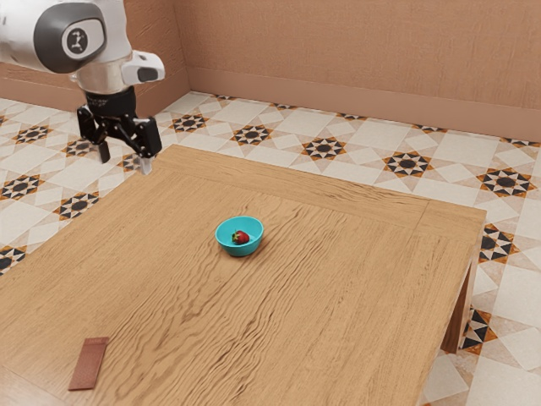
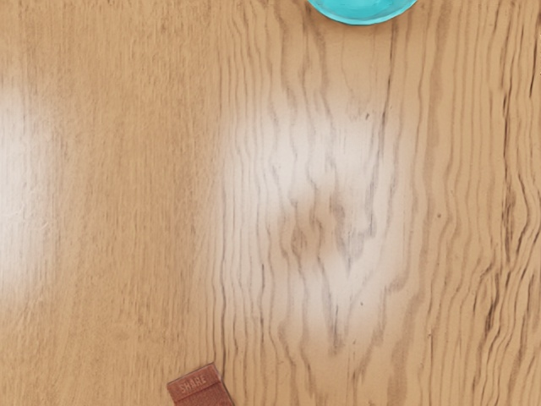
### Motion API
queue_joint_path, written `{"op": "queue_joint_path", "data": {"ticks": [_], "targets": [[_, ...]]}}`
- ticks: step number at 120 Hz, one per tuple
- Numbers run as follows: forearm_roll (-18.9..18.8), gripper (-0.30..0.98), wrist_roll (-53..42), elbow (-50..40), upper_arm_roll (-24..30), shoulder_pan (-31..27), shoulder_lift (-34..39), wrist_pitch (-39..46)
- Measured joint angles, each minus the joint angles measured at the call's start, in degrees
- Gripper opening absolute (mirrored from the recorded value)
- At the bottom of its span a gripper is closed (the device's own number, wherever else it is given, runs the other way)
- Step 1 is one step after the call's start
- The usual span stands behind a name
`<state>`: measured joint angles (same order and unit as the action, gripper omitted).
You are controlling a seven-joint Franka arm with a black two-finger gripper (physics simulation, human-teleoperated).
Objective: Take strawberry from the bowl
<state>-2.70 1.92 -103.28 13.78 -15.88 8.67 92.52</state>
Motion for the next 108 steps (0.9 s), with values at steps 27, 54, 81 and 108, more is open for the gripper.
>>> {"op": "queue_joint_path", "data": {"ticks": [27,54,81,108], "targets": [[-1.9,0.69,0.7,9.1,-0.8,2.3,-16.2,4.9],[-7.4,0.41,-1.1,37.3,-9.8,16.8,-47.1,4.2],[-5.9,0.27,-3.2,39.0,-9.6,16.4,-52.4,5.4],[-5.8,0.23,-6.1,39.2,-9.8,16.1,-54.4,9.9]]}}
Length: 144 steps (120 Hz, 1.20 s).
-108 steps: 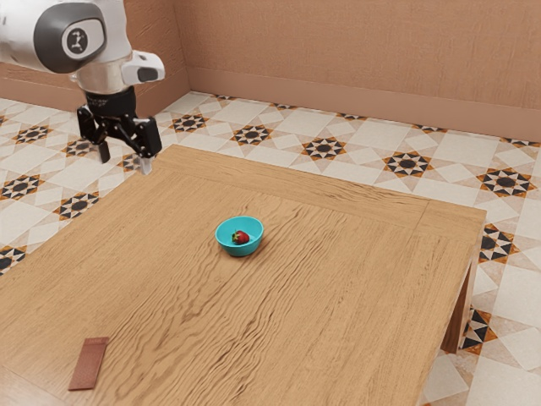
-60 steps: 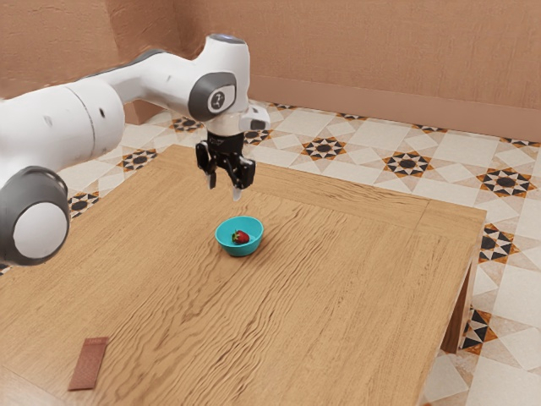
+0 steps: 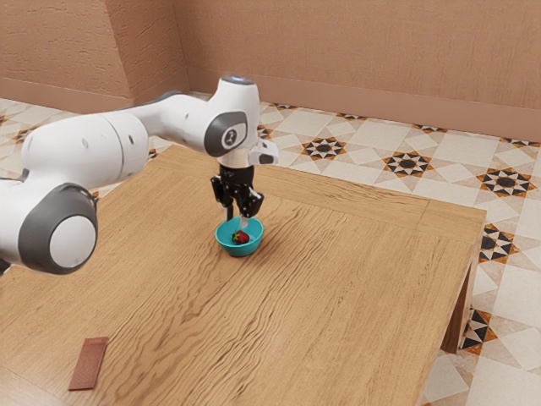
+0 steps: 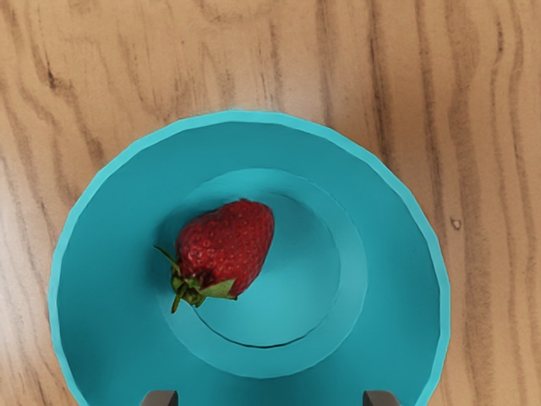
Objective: Take strawberry from the bowl
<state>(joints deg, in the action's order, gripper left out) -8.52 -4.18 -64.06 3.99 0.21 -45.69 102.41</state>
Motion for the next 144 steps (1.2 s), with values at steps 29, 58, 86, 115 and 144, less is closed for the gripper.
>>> {"op": "queue_joint_path", "data": {"ticks": [29,58,86,115,144], "targets": [[-0.2,0.22,-2.8,-0.1,-0.4,-0.4,-2.4,5.0],[-0.2,0.24,-4.6,0.0,-0.5,-0.4,-5.1,8.1],[-0.2,0.23,-5.9,-0.2,-0.7,-1.0,-5.5,9.8],[-0.4,0.12,-6.5,-0.2,-0.4,-1.2,-5.9,10.5],[-0.5,0.08,-6.6,-0.5,0.2,-1.3,-5.6,10.8]]}}
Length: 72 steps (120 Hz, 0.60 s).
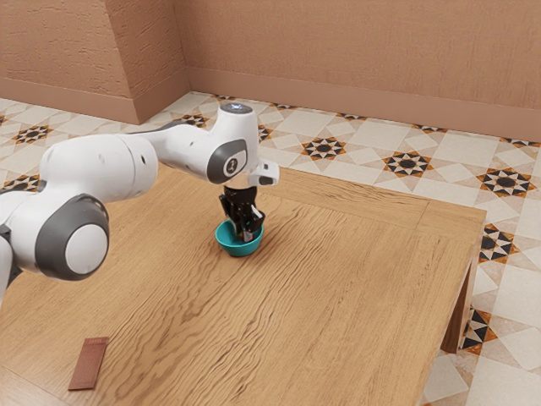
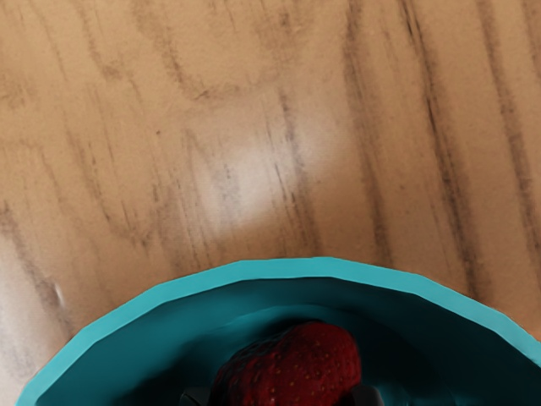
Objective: Take strawberry from the bowl
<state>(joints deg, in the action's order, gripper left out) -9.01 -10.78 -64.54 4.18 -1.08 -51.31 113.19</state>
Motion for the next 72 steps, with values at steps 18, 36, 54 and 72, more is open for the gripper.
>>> {"op": "queue_joint_path", "data": {"ticks": [18,36,54,72], "targets": [[0.6,0.05,-0.1,-1.1,-0.2,0.0,1.5,0.1],[1.1,0.04,-0.2,-1.9,-0.3,-0.1,2.5,0.1],[1.3,0.03,-0.3,-4.8,-0.1,-0.8,4.7,0.5],[1.3,0.04,-0.4,-8.3,0.0,-0.8,8.9,1.1]]}}
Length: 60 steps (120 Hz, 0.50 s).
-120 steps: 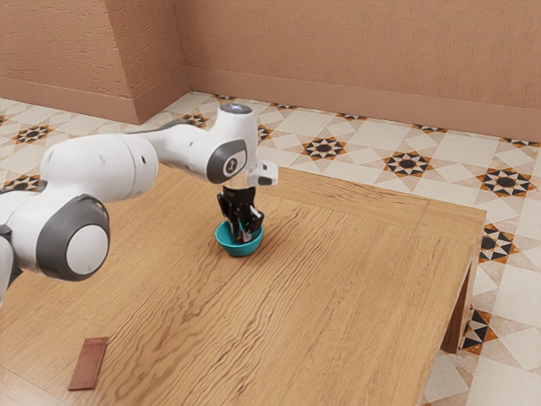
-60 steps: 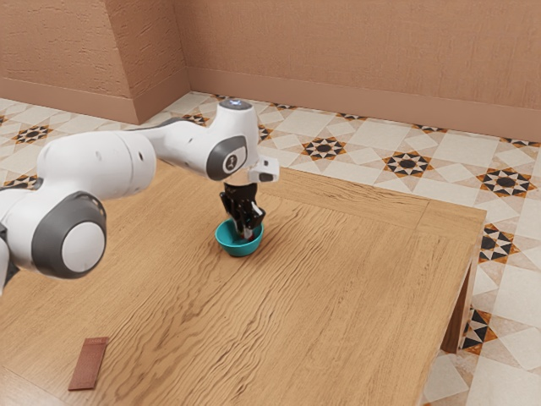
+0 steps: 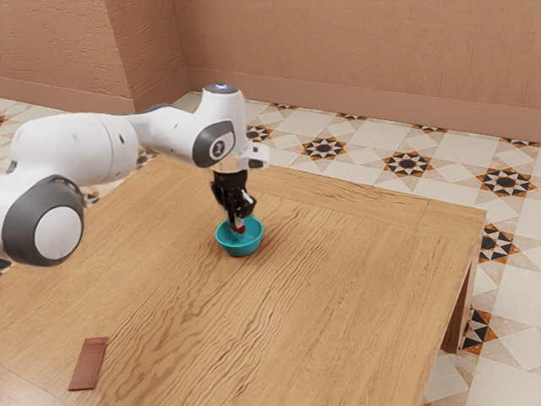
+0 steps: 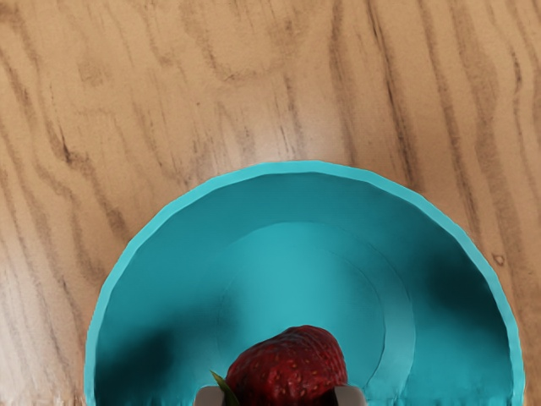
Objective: Take strawberry from the bowl
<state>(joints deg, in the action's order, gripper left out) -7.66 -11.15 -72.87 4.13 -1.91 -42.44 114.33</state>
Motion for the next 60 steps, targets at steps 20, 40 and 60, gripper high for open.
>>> {"op": "queue_joint_path", "data": {"ticks": [20,40,60], "targets": [[0.0,0.04,0.1,-5.2,-0.4,5.2,7.5,1.2],[1.4,0.05,0.3,-5.2,-2.4,13.1,4.1,3.8],[3.0,0.22,0.2,-4.5,-2.7,13.1,0.3,6.6]]}}
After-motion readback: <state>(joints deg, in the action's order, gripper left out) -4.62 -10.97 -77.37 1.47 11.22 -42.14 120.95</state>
